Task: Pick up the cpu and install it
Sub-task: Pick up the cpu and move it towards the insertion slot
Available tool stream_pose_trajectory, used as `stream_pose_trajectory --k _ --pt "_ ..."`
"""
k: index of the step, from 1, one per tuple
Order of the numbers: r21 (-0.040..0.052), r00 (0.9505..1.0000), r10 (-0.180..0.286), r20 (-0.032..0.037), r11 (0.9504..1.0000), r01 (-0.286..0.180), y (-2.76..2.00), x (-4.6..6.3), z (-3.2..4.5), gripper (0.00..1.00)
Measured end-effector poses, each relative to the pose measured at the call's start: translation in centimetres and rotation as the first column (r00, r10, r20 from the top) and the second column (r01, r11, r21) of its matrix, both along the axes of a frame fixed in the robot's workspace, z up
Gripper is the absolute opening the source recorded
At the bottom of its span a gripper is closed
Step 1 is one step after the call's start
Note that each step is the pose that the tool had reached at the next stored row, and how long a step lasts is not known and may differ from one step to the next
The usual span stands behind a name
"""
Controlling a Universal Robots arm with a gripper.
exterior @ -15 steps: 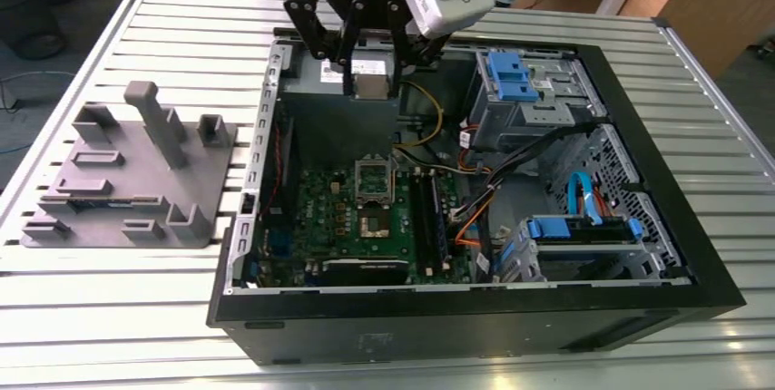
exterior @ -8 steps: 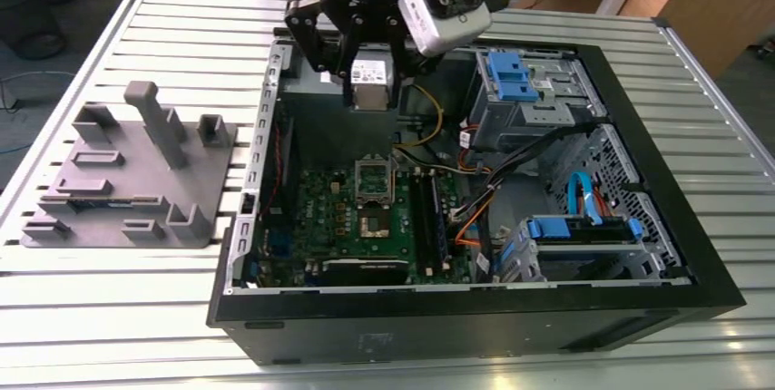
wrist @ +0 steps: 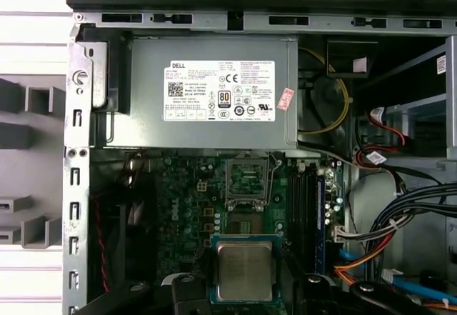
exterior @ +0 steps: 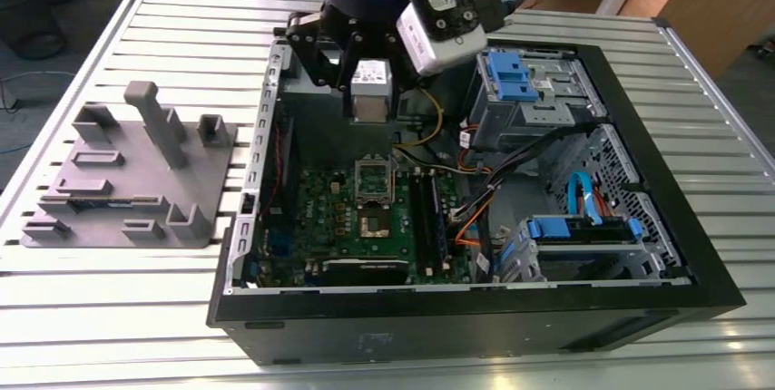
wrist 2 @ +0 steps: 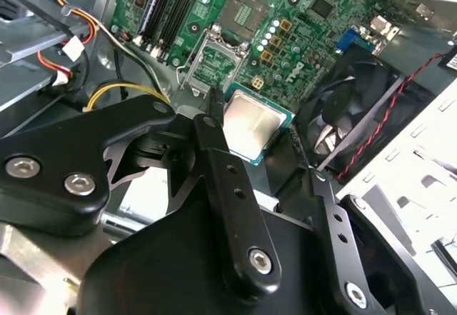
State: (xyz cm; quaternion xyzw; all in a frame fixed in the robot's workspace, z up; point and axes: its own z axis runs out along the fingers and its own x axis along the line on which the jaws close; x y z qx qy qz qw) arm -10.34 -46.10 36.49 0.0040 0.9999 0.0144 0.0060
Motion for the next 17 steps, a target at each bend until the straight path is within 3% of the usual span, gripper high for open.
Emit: stream_pose_trajectory --k 5,17 --pt "-0.0028 1.0 0.0 -0.0001 1.0 0.0 -0.08 0.01 -0.51 0.47" --pt "-0.0035 1.0 0.0 -0.0001 1.0 0.0 -0.08 0.38 -0.74 0.47"
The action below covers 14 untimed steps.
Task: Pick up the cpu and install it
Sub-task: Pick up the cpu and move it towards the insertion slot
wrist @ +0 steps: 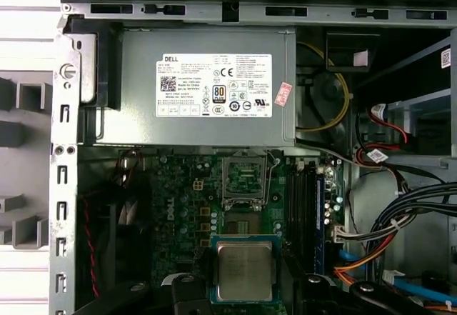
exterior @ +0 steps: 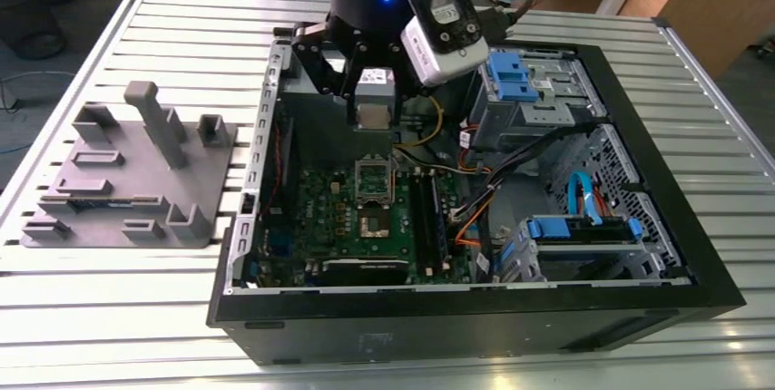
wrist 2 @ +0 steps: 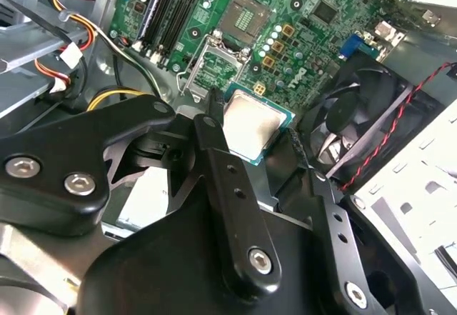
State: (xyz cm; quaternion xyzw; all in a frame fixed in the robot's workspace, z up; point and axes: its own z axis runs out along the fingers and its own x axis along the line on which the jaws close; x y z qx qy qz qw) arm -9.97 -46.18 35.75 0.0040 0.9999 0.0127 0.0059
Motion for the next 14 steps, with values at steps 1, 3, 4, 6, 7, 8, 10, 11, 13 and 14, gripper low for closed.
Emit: stream_pose_trajectory --k 1,3,4,6,7,8,10,11,13,14 --pt "-0.0002 1.0 0.0 0.0 1.0 0.0 0.0 0.0 -0.06 0.47" --pt "-0.0002 1.0 0.0 0.0001 1.0 0.0 -0.03 0.0 -0.23 0.47" --pt "-0.0002 1.0 0.0 0.0 1.0 0.0 -0.05 0.0 -0.33 0.47" --pt "-0.0002 1.0 0.0 0.0001 1.0 0.0 -0.1 0.0 -0.52 0.47" --pt "-0.0002 1.0 0.0 0.0 1.0 0.0 -0.12 0.0 -0.62 0.47" --pt "-0.0003 1.0 0.0 0.0 1.0 0.0 -0.14 0.0 -0.71 0.47" --pt "-0.0003 1.0 0.0 0.0 1.0 0.0 -0.17 0.0 -0.91 0.47" --pt "-0.0003 1.0 0.0 0.0 1.0 0.0 -0.19 0.0 -1.02 0.47" --pt "-0.0004 1.0 0.0 0.0 1.0 0.0 -0.23 0.0 -1.26 0.47" --pt "-0.0004 1.0 0.0 0.0 1.0 0.0 -0.26 0.0 -1.39 0.47"
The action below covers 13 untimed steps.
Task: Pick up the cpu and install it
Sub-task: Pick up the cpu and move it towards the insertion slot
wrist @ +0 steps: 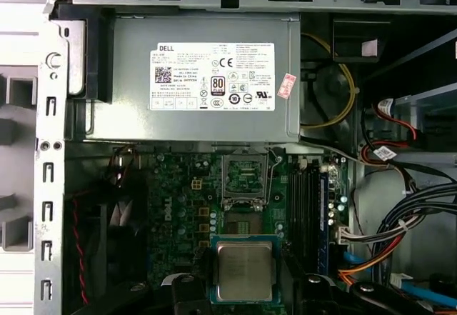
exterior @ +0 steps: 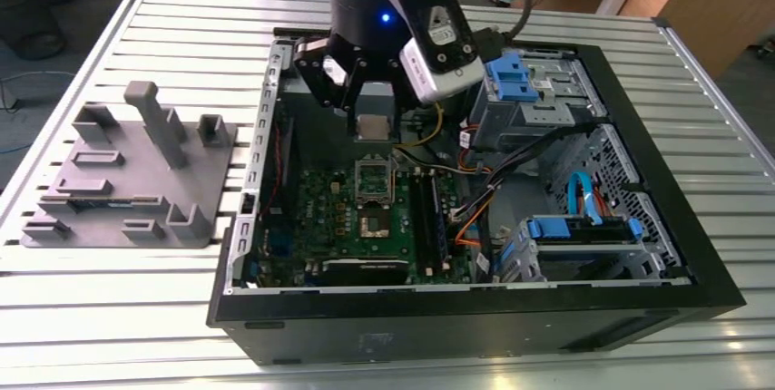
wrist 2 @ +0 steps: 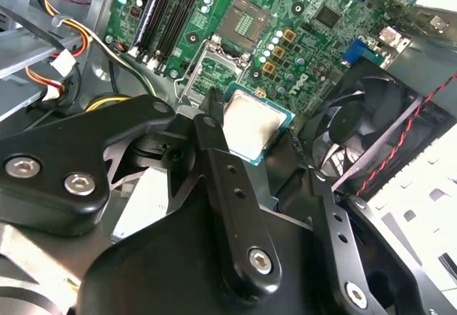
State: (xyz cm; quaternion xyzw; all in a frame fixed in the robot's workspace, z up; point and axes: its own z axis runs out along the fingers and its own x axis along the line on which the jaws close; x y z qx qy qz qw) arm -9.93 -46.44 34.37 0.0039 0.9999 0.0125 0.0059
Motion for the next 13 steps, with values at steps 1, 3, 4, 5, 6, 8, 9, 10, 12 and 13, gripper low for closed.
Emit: stream_pose_trajectory --k 1,3,4,5,6,8,9,10,12,13 --pt "0.0 1.0 0.0 0.0 1.0 0.0 -0.03 0.0 -0.14 0.47" --pt "0.0 1.0 0.0 0.0 1.0 0.0 -0.07 0.0 -0.39 0.47" --pt "0.0 1.0 0.0 0.0 1.0 0.0 -0.09 0.0 -0.52 0.47" --pt "0.0001 1.0 0.0 0.0 1.0 0.0 -0.11 0.0 -0.65 0.47" --pt "0.0 1.0 0.0 0.0 1.0 0.0 -0.12 0.0 -0.77 0.47" --pt "-0.0001 1.0 0.0 0.0 1.0 0.0 -0.13 0.0 -0.91 0.47" --pt "-0.0001 1.0 0.0 0.0 1.0 0.0 -0.13 0.0 -0.95 0.47" --pt "-0.0001 1.0 0.0 0.0 1.0 0.0 -0.13 0.0 -1.0 0.47" --pt "0.0 1.0 0.0 0.0 1.0 0.0 -0.13 0.0 -1.19 0.47" --pt "0.0 1.0 0.0 0.0001 1.0 0.0 -0.13 0.0 -1.3 0.47"
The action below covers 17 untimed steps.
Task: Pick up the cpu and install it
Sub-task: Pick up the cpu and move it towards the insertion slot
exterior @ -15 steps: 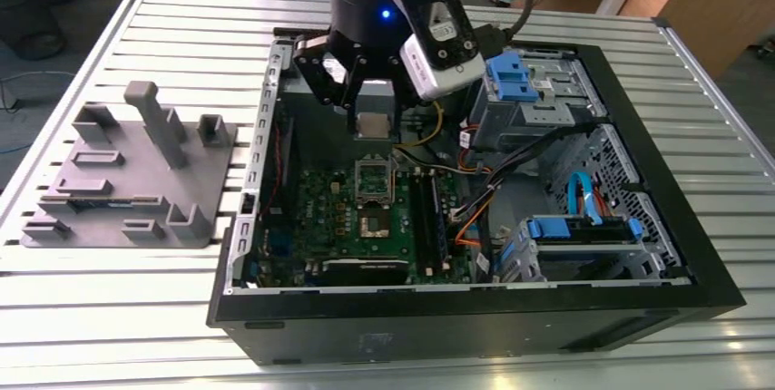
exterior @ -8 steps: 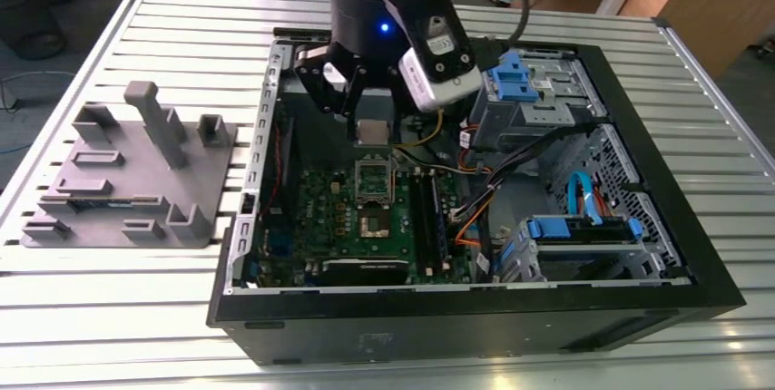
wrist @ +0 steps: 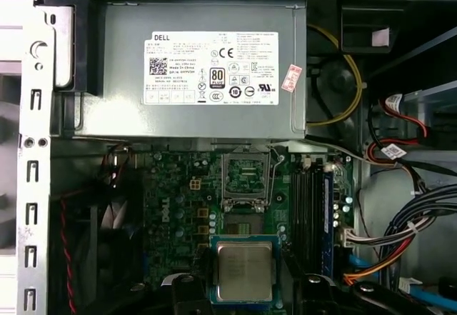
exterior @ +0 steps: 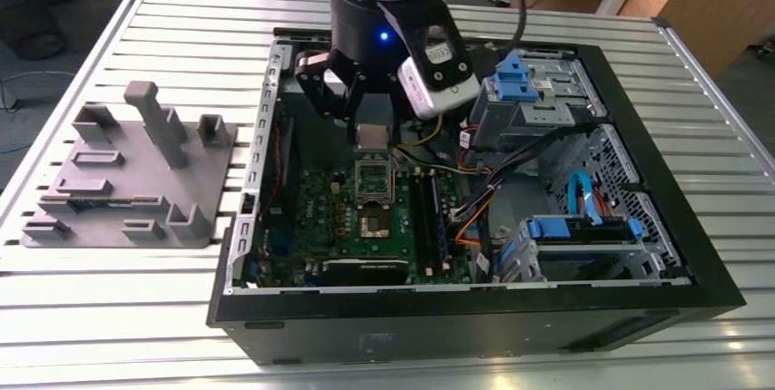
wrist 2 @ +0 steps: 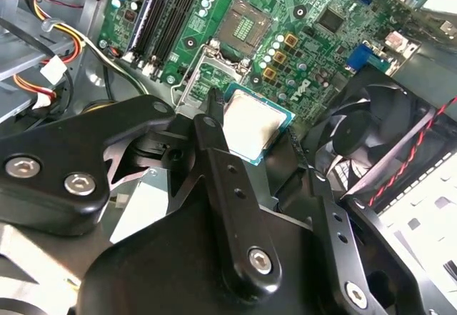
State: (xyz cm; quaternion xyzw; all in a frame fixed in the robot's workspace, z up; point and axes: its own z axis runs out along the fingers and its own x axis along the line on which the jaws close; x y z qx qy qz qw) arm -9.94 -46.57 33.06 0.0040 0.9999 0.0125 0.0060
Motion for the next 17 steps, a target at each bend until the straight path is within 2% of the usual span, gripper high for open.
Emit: stream_pose_trajectory --k 17 --pt "-0.0002 1.0 0.0 -0.0001 1.0 0.0 -0.08 0.0 -2.07 0.47"
